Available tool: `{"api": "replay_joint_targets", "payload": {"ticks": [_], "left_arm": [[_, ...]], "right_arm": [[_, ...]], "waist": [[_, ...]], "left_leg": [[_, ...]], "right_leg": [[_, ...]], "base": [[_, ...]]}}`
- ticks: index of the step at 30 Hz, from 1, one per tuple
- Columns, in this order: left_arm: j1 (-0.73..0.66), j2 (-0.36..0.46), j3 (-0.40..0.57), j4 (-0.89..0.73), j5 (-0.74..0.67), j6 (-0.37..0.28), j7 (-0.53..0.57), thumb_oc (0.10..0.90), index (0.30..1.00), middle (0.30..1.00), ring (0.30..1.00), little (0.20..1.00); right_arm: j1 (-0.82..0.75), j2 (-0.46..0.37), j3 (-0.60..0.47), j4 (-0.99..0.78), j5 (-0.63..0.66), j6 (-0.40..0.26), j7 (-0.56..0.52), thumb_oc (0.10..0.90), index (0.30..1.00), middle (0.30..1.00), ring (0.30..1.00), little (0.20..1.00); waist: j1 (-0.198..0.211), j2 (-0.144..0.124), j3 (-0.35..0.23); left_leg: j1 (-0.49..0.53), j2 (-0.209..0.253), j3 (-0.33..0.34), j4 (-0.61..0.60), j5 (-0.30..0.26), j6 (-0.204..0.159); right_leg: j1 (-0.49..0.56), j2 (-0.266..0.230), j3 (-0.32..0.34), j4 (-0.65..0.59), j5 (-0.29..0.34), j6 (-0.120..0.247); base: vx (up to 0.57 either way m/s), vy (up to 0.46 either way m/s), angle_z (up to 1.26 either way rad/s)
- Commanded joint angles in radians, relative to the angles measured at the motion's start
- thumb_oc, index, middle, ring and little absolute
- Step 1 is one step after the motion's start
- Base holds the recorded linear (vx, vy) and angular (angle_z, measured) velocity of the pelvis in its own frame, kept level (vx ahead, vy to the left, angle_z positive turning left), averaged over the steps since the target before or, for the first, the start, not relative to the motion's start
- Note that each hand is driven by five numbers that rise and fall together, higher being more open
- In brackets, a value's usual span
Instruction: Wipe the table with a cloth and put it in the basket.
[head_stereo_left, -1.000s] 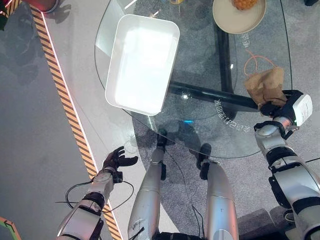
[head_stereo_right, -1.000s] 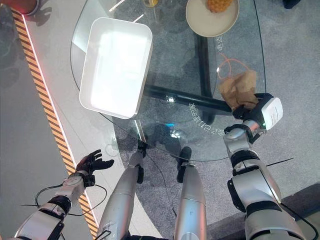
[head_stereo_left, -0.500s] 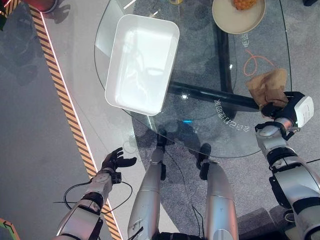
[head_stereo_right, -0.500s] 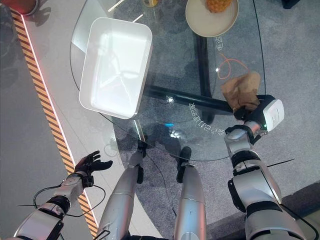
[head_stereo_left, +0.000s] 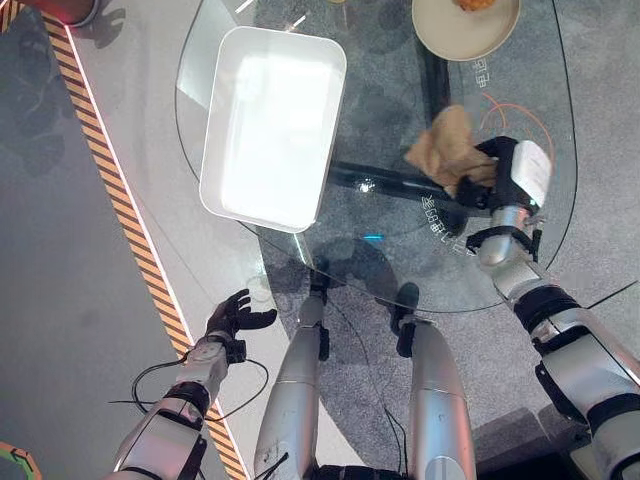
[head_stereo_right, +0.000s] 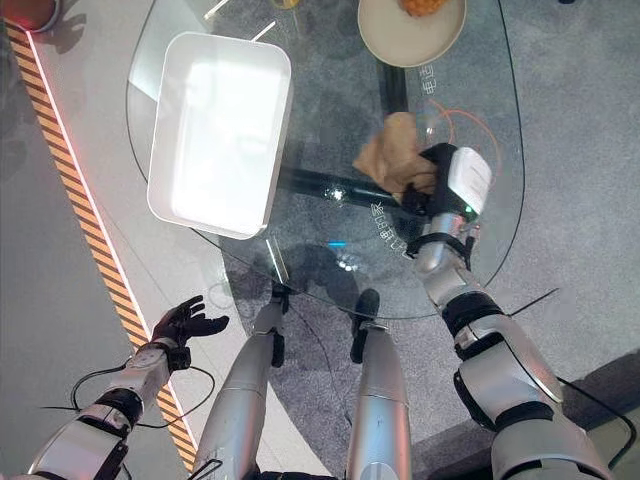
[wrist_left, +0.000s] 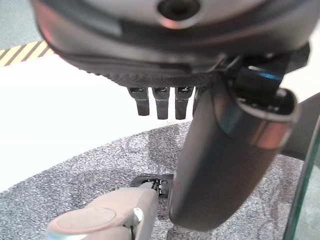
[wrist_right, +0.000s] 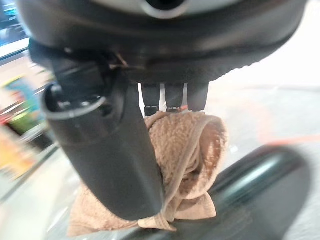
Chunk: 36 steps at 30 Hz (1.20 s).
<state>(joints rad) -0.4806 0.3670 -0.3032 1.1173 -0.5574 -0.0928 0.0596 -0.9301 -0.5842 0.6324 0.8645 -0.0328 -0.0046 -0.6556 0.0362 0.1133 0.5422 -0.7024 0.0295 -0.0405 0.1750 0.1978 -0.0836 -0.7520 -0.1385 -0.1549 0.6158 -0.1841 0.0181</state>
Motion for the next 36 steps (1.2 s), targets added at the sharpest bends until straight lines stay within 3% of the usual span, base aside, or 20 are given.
{"api": "replay_joint_targets", "payload": {"ticks": [1,18,28,36], "left_arm": [[0.02,0.02,-0.002,0.032,-0.018,-0.001,0.036,0.8,0.9,0.9,0.9,0.9],[0.025,-0.01,0.008,0.023,-0.003,-0.013,0.05,0.8,0.9,0.9,0.9,0.9],[0.035,-0.025,0.014,0.031,-0.002,-0.029,0.052,0.8,0.9,0.9,0.9,0.9],[0.031,-0.031,0.017,0.039,-0.033,-0.039,0.045,0.8,0.9,0.9,0.9,0.9]], "right_arm": [[-0.06,-0.043,0.004,-0.087,-0.061,-0.03,-0.006,0.1,0.3,0.3,0.3,0.2],[0.006,0.025,0.137,-0.282,-0.126,0.012,0.19,0.1,0.3,0.3,0.3,0.2],[0.07,0.051,0.2,-0.384,-0.156,-0.007,0.319,0.1,0.3,0.3,0.3,0.2],[0.099,0.046,0.231,-0.44,-0.14,0.014,0.338,0.1,0.3,0.3,0.3,0.2]], "waist": [[0.013,-0.031,-0.022],[0.008,-0.032,-0.022],[-0.001,-0.032,-0.022],[-0.008,-0.031,-0.022]], "left_leg": [[0.03,-0.071,0.062,0.149,-0.188,0.058],[0.036,-0.074,0.075,0.14,-0.175,0.045],[0.043,-0.072,0.083,0.127,-0.163,0.036],[0.047,-0.069,0.087,0.122,-0.159,0.032]], "right_leg": [[0.033,0.053,0.01,-0.213,0.148,0.036],[0.039,0.045,0.001,-0.217,0.141,0.033],[0.041,0.042,0.002,-0.22,0.14,0.032],[0.04,0.038,0.004,-0.219,0.138,0.033]], "base": [[0.0,0.0,0.0],[0.0,0.0,0.0],[0.0,0.0,0.0],[0.0,0.0,0.0]]}}
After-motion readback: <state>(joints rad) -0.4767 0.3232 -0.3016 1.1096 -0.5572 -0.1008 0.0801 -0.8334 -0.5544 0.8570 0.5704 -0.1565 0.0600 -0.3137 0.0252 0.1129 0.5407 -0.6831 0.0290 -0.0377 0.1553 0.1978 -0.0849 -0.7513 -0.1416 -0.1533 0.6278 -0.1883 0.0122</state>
